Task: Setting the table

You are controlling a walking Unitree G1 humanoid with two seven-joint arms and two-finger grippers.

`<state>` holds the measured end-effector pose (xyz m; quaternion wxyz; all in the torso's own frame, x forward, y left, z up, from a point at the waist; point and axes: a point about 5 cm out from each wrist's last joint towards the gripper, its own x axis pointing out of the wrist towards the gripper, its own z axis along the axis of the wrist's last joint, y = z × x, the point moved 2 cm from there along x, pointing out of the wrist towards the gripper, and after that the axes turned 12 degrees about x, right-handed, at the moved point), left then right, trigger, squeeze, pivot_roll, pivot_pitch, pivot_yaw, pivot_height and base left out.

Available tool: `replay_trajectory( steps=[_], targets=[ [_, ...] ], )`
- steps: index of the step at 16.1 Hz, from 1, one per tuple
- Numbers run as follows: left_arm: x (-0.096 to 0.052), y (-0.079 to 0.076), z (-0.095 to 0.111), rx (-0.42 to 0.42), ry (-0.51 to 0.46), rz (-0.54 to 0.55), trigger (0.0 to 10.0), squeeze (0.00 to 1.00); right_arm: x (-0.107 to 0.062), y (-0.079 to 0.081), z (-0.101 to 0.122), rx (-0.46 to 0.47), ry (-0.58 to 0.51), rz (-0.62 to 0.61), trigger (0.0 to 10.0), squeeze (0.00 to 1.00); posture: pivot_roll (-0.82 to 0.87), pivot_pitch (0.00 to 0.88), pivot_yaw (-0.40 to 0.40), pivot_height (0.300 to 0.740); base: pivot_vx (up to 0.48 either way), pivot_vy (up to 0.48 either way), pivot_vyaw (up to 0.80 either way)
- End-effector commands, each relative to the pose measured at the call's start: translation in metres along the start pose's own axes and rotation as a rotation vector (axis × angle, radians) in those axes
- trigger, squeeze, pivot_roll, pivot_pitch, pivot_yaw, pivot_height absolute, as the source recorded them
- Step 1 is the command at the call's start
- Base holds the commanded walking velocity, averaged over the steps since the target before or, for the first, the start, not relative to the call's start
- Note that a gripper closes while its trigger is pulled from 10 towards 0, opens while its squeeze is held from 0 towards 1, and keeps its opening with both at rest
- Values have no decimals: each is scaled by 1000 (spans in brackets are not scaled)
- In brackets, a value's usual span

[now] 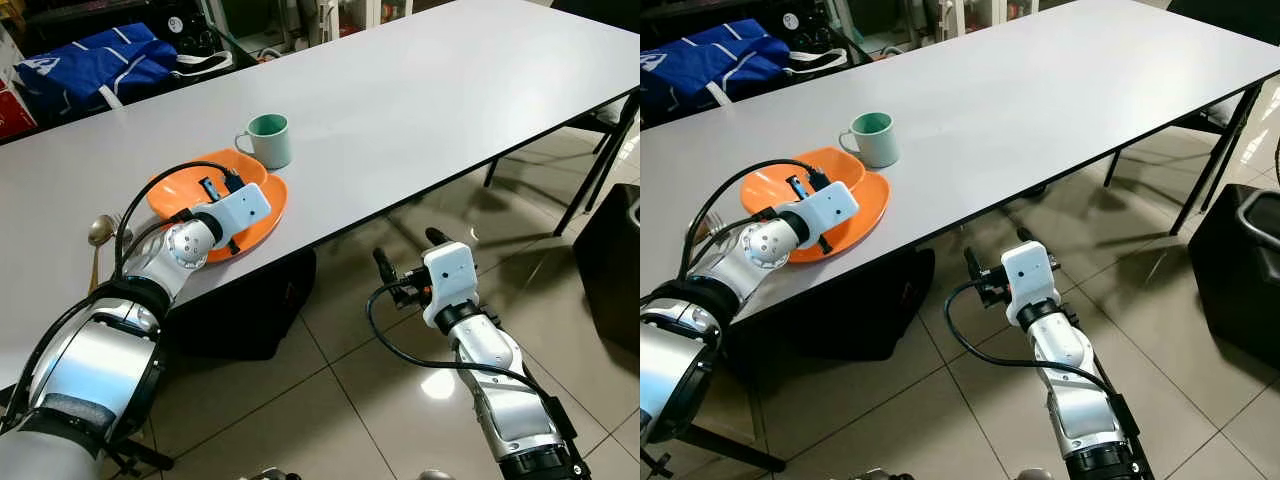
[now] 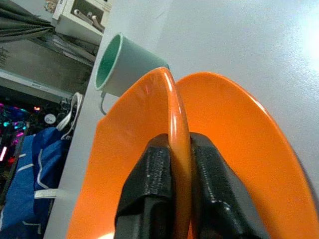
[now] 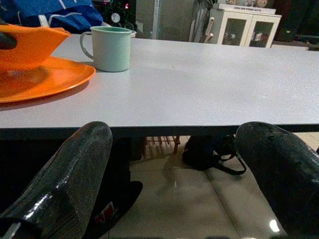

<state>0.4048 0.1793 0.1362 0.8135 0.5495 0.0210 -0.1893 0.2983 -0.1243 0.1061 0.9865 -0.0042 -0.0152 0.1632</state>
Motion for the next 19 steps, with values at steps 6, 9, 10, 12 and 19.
replay_trajectory(
  steps=[6, 9, 10, 12, 19],
  targets=[
    [1, 18, 2, -14, 6, 51, 10000, 988, -1, 4, -1, -6, 16, 14, 10000, 0, -253, 64, 146, 736, 0, 0, 0],
    [2, 18, 2, -13, 6, 45, 10000, 992, 0, 4, -1, -5, 15, 12, 10000, 0, -254, 61, 148, 736, 0, 0, 0],
    [2, 17, 2, -13, 7, 41, 10000, 1000, 0, 4, -1, -6, 16, 13, 10000, 0, -255, 59, 148, 736, 0, 0, 0],
    [2, 13, 4, -15, 3, 23, 10000, 1000, 0, 4, -2, -7, 20, 14, 10000, 0, -255, 56, 149, 736, 0, 0, 0],
    [2, -5, 1, -46, 19, -46, 10000, 1000, 0, 6, -5, -5, 32, 24, 10000, 0, -253, 54, 150, 736, 0, 0, 0]
  ],
)
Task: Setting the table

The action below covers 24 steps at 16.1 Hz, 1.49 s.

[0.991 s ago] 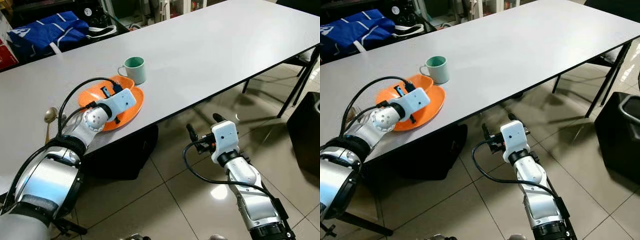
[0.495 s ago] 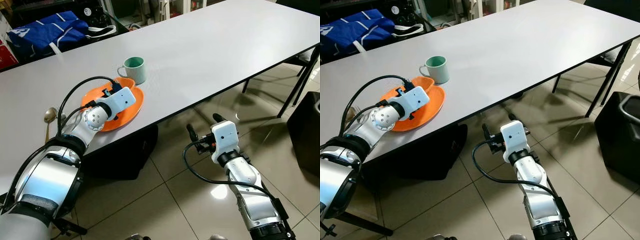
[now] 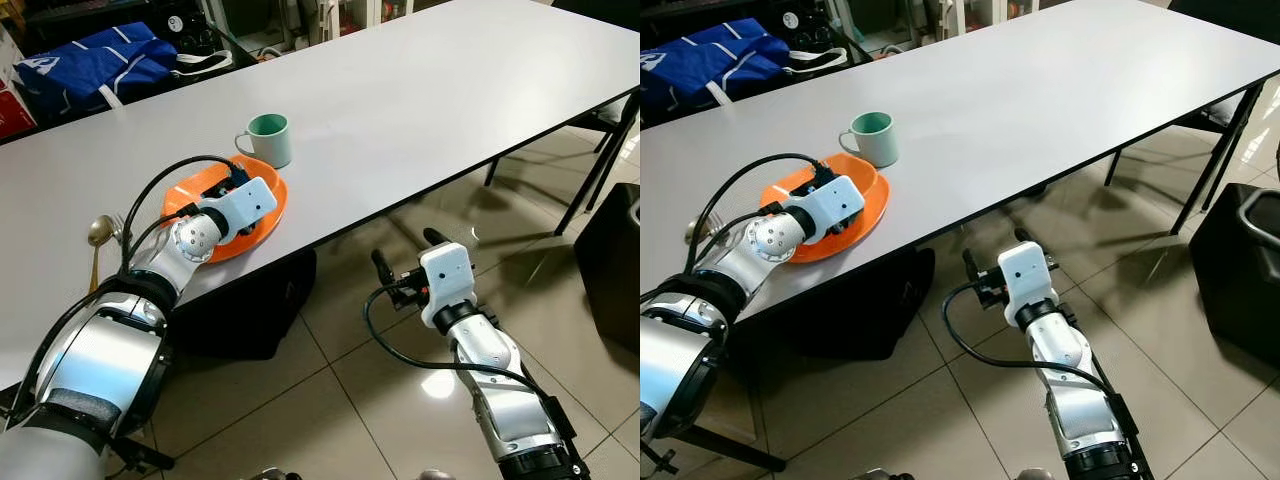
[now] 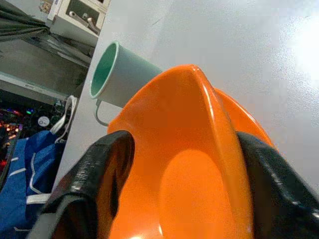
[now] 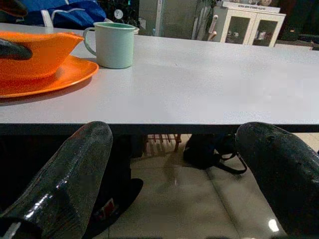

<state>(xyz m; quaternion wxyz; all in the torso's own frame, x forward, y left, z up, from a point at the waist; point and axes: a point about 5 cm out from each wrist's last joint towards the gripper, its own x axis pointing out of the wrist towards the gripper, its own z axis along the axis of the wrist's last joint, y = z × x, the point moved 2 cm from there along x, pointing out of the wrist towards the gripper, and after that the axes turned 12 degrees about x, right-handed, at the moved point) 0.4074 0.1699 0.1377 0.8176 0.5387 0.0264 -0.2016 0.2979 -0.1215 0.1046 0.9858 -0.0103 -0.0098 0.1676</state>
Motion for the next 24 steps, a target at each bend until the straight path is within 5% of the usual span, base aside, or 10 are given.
replay_trajectory(
  steps=[1, 10, 19, 24],
  targets=[
    [-3, -9, -9, -29, 34, -33, 10000, 1000, 0, 4, -3, 5, 20, 16, 10000, 0, -253, 54, 150, 736, 0, 0, 0],
    [-6, -22, -18, -29, 67, -61, 10000, 1000, -1, 5, -6, 6, 33, 23, 10000, 0, -249, 61, 143, 736, 0, 0, 0],
    [-7, -11, -19, -15, 64, -45, 10000, 1000, 5, 7, -5, 9, 32, 31, 10000, 0, -228, 47, 141, 736, 0, 0, 0],
    [-4, 8, -4, 15, -12, -7, 10000, 1000, 11, 10, -5, 12, 29, 47, 10000, 0, -204, 33, 135, 736, 0, 0, 0]
  ],
)
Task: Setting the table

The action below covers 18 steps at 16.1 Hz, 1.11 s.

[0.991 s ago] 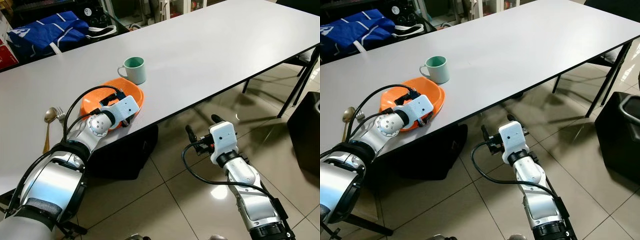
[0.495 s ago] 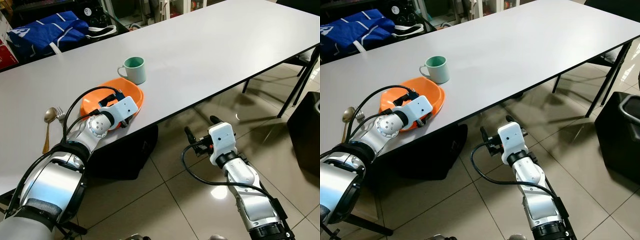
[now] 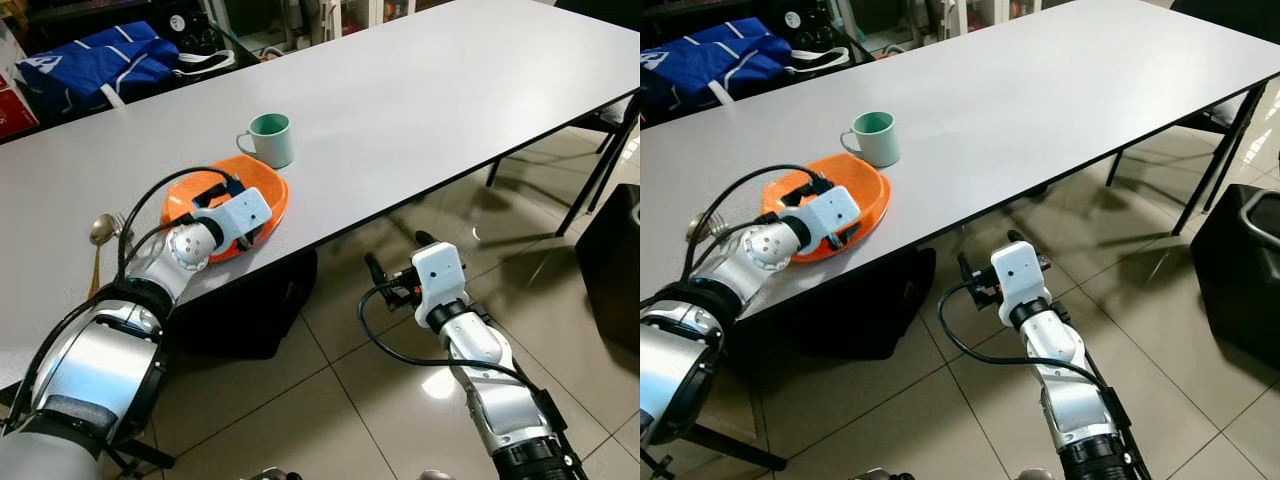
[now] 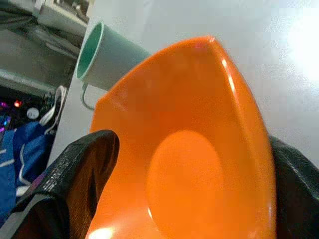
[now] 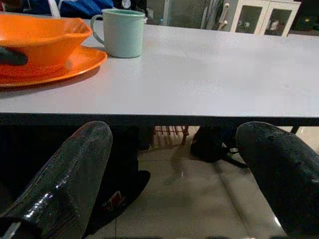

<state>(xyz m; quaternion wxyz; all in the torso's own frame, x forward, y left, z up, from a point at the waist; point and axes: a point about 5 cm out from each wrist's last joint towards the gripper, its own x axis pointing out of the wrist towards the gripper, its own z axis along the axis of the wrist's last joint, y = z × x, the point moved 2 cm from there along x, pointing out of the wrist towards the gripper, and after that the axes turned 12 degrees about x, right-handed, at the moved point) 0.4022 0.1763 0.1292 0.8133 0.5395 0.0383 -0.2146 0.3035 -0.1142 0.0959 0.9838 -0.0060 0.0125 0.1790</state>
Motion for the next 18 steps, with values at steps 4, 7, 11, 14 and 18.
replay_trajectory(
  steps=[4, 7, 11, 14, 18],
  targets=[
    [2, 17, 23, 10, -123, 2, 10000, 0, 9, 8, 3, -3, -13, 40, 10000, 0, -187, 2, 133, 736, 0, 0, 0],
    [2, 18, 34, -10, -200, -18, 10000, 0, 12, 10, 2, -3, -9, 51, 10000, 0, -177, 0, 130, 736, 0, 0, 0],
    [-4, 21, 46, -130, -319, 4, 10000, 0, 14, 10, 0, -6, -4, 61, 10000, 0, -173, 0, 126, 736, 0, 0, 0],
    [-35, 69, 82, -401, -549, 240, 10000, 0, 17, 8, 3, -4, -20, 65, 10000, 0, -151, 0, 111, 736, 0, 0, 0],
    [-76, 87, 86, -478, -615, 387, 10000, 0, 20, 7, 3, -6, -22, 77, 10000, 0, -122, 0, 99, 736, 0, 0, 0]
  ],
)
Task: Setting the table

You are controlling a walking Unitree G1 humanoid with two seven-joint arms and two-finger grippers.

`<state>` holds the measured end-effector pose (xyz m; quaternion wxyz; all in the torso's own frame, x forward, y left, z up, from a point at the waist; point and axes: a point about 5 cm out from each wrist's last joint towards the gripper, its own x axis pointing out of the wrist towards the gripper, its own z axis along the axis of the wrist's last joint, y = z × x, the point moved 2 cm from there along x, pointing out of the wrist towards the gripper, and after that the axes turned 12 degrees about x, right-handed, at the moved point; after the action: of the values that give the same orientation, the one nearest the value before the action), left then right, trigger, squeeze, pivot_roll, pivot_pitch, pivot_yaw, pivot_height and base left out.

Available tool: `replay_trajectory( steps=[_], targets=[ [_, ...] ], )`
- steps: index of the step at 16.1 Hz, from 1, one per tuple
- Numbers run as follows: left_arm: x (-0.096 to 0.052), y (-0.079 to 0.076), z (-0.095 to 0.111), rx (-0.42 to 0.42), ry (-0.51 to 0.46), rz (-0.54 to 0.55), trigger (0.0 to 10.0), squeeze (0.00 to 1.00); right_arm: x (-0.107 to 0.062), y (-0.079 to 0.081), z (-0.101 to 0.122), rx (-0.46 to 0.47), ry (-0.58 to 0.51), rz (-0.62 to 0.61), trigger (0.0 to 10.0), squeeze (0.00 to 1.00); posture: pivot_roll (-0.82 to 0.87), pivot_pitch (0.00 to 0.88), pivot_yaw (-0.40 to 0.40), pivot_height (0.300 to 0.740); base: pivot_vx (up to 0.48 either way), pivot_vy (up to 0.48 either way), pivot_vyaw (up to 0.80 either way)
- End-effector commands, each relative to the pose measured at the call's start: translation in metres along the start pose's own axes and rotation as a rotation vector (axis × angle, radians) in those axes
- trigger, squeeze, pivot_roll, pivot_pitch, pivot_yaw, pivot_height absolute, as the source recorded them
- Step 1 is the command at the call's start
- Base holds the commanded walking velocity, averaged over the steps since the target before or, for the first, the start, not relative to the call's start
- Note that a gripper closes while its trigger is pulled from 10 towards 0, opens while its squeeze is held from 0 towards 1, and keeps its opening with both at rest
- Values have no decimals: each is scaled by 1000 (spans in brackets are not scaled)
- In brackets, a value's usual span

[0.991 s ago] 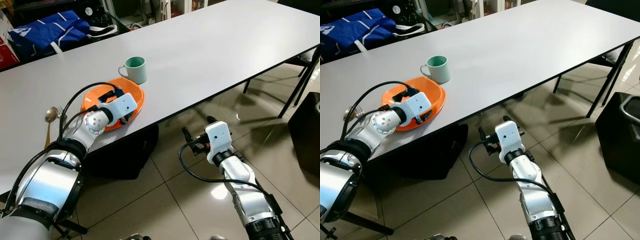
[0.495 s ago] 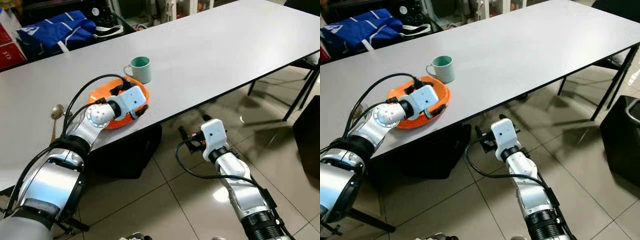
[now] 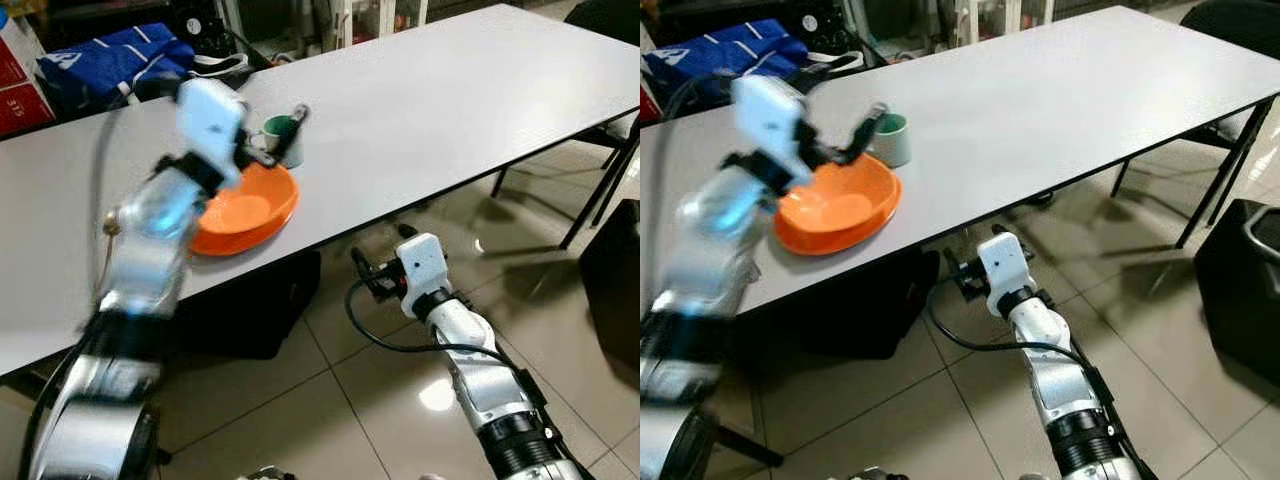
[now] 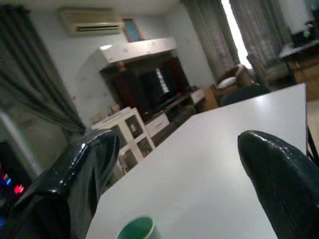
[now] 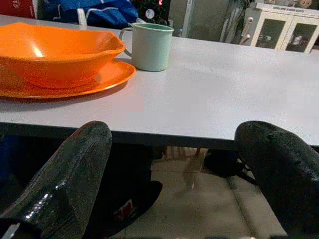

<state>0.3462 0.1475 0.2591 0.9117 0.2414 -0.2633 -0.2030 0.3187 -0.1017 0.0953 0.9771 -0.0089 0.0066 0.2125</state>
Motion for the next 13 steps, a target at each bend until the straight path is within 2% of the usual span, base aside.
replay_trajectory(
  steps=[1, 3, 5, 6, 7, 8, 9, 11, 13],
  targets=[
    [-20, 7, -2, -39, 41, 53, 10000, 0, 1, -1, 2, 3, -11, 14, 10000, 0, -106, 0, 90, 736, 0, 0, 0],
    [-42, 3, -5, -113, 95, 85, 10000, 0, 0, -3, 1, 4, -7, 16, 10000, 0, -96, 0, 82, 736, 0, 0, 0],
    [-78, -12, -17, -199, 227, 153, 10000, 0, -3, -8, 0, 14, -12, 12, 10000, 0, -87, 0, 73, 736, 0, 0, 0],
    [-97, -25, -27, -228, 296, 187, 10000, 0, -4, -11, 2, 31, -23, -2, 10000, 0, -90, 0, 70, 736, 0, 0, 0],
    [-121, -40, -42, -257, 406, 249, 10000, 0, -5, -14, 5, 65, -41, -24, 10000, 0, -96, 0, 68, 736, 0, 0, 0],
    [-135, -50, -52, -260, 466, 263, 10000, 0, -5, -14, 6, 83, -47, -25, 10000, 0, -97, 0, 68, 736, 0, 0, 0],
    [-159, -72, -69, -314, 591, 279, 10000, 0, -7, -14, 5, 89, -50, -20, 10000, 0, -106, 0, 66, 736, 0, 0, 0],
    [-162, -77, -75, -331, 640, 312, 10000, 0, -10, -15, 4, 103, -50, -29, 10000, 0, -116, 0, 61, 736, 0, 0, 0],
    [-153, -83, -75, -355, 642, 326, 10000, 0, -10, -14, 3, 101, -44, -23, 10000, 0, -128, 0, 53, 736, 0, 0, 0]
  ],
)
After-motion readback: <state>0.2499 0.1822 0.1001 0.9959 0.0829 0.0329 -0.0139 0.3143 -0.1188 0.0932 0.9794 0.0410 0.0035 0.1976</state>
